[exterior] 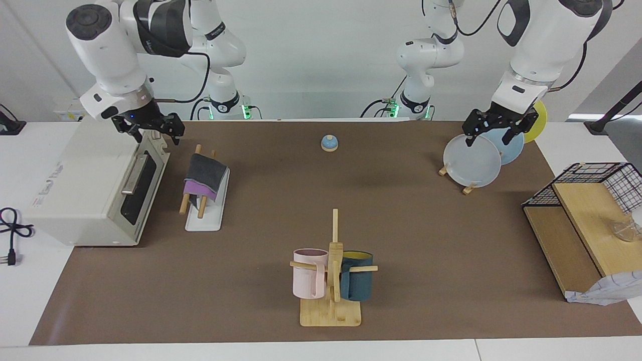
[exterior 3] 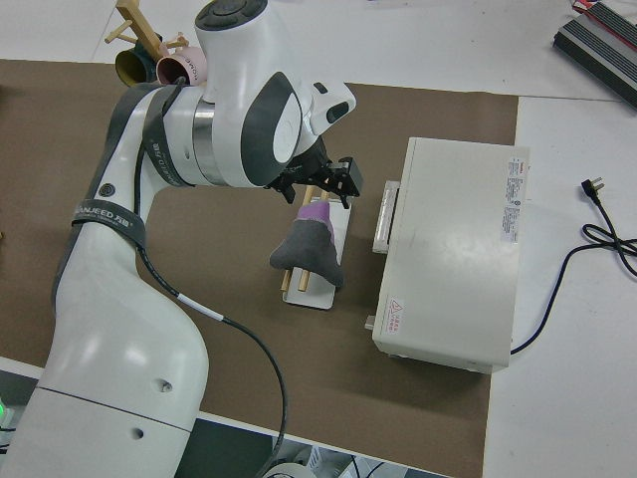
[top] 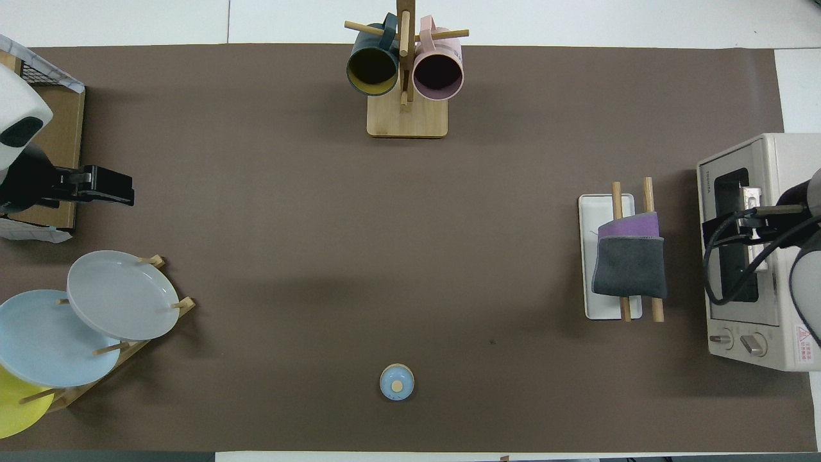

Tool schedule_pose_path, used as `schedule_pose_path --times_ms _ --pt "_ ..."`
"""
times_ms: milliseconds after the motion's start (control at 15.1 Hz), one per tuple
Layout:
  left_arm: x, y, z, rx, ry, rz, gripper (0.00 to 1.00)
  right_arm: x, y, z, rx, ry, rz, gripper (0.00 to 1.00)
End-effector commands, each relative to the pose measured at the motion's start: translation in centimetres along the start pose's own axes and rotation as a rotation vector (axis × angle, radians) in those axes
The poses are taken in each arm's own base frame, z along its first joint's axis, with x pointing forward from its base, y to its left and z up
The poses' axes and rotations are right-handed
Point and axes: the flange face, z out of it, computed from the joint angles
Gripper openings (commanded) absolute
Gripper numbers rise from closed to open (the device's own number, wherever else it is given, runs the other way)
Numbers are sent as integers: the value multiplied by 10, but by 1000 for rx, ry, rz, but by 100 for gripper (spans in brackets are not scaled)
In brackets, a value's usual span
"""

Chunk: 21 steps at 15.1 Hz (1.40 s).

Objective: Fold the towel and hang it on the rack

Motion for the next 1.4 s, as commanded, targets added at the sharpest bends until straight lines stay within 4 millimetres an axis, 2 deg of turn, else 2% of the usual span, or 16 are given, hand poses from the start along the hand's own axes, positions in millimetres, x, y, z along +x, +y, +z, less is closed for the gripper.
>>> schedule_pose_path --times_ms 0,199,399,1329 --pt "-4 -3 -1 -6 -9 -2 100 14 0 -14 27 -32 -14 100" --pt "-4 -3 -1 -6 -9 -2 100 21 0 -13 27 -9 -12 100" --pt "-4 -3 -1 -4 -8 -2 100 27 0 -23 28 13 -12 100" --pt "-4 -3 -1 -4 -8 -2 100 27 5 -25 62 6 0 100"
